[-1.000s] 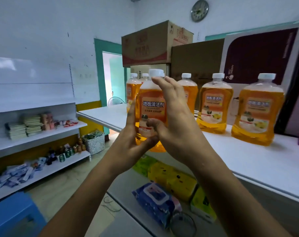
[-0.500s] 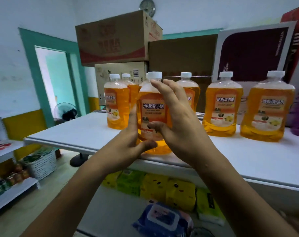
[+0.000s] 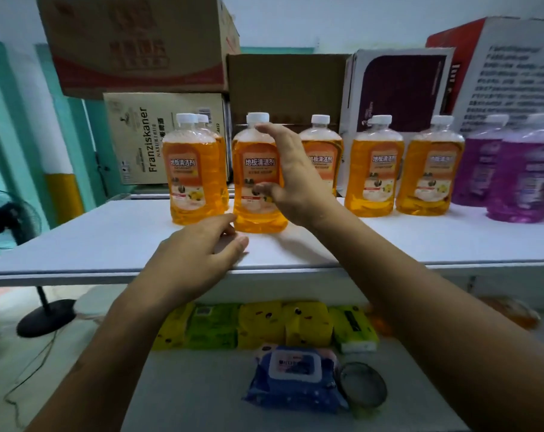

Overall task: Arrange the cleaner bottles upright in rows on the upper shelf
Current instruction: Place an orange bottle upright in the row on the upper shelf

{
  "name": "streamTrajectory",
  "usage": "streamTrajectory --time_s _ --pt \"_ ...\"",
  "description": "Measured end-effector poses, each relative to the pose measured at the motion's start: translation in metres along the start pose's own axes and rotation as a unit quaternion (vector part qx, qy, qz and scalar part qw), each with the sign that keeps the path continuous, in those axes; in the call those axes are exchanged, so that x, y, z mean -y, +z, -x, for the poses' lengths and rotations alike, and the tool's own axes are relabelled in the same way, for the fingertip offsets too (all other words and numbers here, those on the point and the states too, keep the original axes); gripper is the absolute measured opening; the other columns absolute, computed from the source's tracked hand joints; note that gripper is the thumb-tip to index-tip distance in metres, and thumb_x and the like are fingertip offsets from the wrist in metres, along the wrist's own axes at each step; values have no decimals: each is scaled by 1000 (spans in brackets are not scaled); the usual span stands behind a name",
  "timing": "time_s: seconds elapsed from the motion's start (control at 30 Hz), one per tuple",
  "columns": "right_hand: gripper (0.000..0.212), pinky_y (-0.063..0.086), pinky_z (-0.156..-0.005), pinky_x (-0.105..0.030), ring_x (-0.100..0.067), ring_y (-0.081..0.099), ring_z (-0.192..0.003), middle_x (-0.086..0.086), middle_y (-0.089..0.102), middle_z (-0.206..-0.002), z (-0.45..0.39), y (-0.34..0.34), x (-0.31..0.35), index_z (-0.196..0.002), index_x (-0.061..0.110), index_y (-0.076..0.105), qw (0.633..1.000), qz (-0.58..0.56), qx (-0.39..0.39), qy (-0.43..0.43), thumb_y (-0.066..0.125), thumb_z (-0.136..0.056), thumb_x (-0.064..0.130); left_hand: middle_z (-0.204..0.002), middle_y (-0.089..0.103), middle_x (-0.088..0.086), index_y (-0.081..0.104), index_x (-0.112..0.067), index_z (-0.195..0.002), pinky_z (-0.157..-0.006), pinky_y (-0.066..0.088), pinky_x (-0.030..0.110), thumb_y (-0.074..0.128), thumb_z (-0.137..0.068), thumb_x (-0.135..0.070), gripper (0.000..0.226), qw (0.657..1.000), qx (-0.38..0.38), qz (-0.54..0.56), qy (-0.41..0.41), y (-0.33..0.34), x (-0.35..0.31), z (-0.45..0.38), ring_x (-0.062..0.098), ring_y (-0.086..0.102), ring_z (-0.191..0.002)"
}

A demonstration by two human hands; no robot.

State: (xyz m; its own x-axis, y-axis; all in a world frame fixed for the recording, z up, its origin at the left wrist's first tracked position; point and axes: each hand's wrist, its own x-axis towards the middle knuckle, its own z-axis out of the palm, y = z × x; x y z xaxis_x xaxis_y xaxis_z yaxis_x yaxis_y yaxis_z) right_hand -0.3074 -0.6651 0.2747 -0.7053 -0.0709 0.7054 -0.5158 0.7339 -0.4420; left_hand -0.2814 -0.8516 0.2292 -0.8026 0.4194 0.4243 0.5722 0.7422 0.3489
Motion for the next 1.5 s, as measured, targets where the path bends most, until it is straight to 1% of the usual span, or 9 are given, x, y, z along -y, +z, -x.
streamTrajectory --time_s 0.27,0.43,0.53,0.6,0.73,0.9,1.1,1.33,1.5 --pt "82 31 -116 -38 -28 19 -151 -7 14 -164 -10 13 -7 -152 27 28 1000 21 -3 19 70 -86 -1 -129 61 -5 53 -28 -133 -87 45 36 47 -95 -49 44 1000 -13 -9 25 0 7 0 20 55 -116" --pt "94 29 -118 -45 -30 1 -154 -6 -12 -167 1 4 7 -157 36 14 996 56 43 58 65 -89 -4 -121 63 -3 59 -26 -126 -79 40 32 49 -96 -47 38 999 -25 12 31 -1 8 -1 12 51 -98" --pt "92 23 -120 -49 -30 -5 -154 -7 -16 -166 34 -6 16 -157 38 12 996 59 0 71 66 -91 3 -114 64 -5 64 -24 -118 -82 47 33 51 -97 -41 30 996 -49 62 46 -1 9 1 11 55 -99" --pt "85 26 -120 -55 -29 1 -154 -4 -11 -167 66 -17 23 -156 37 19 998 25 -38 52 68 -92 11 -110 64 -8 66 -24 -113 -81 47 21 52 -98 -33 22 982 -80 155 79 -1 2 7 12 59 -105" --pt "73 45 -109 -37 -18 31 -146 11 6 -165 136 -49 33 -150 39 30 992 -65 -92 59 69 -93 19 -113 68 -8 64 -24 -114 -87 48 12 51 -98 -24 21 909 -119 363 168 13 -41 32 6 61 -110" --pt "54 52 -101 -30 -6 47 -134 15 34 -156 206 -92 16 -138 40 47 971 -112 -168 129 66 -95 13 -108 69 -9 62 -22 -117 -85 51 18 51 -97 -22 23 831 3 502 240 68 -112 49 11 64 -109" --pt "37 51 -103 -49 -18 61 -124 10 68 -124 287 -130 -27 -119 32 65 865 -246 -356 253 65 -89 11 -105 72 -4 66 -17 -113 -80 52 16 51 -93 -20 25 789 150 547 235 143 -188 43 12 67 -102" --pt "36 57 -90 -26 -9 65 -115 16 72 -110 348 -162 -103 -113 38 65 813 -193 -399 378 64 -94 7 -109 69 -13 65 -26 -115 -84 52 19 53 -97 -25 22 806 202 530 170 245 -262 31 6 64 -106" --pt "34 57 -81 -17 -2 61 -114 39 66 -97 375 -192 -171 -109 43 61 791 -189 -371 447 62 -96 11 -120 62 -19 59 -39 -120 -95 50 30 55 -96 -38 25 849 225 473 68 327 -283 21 2 58 -113"
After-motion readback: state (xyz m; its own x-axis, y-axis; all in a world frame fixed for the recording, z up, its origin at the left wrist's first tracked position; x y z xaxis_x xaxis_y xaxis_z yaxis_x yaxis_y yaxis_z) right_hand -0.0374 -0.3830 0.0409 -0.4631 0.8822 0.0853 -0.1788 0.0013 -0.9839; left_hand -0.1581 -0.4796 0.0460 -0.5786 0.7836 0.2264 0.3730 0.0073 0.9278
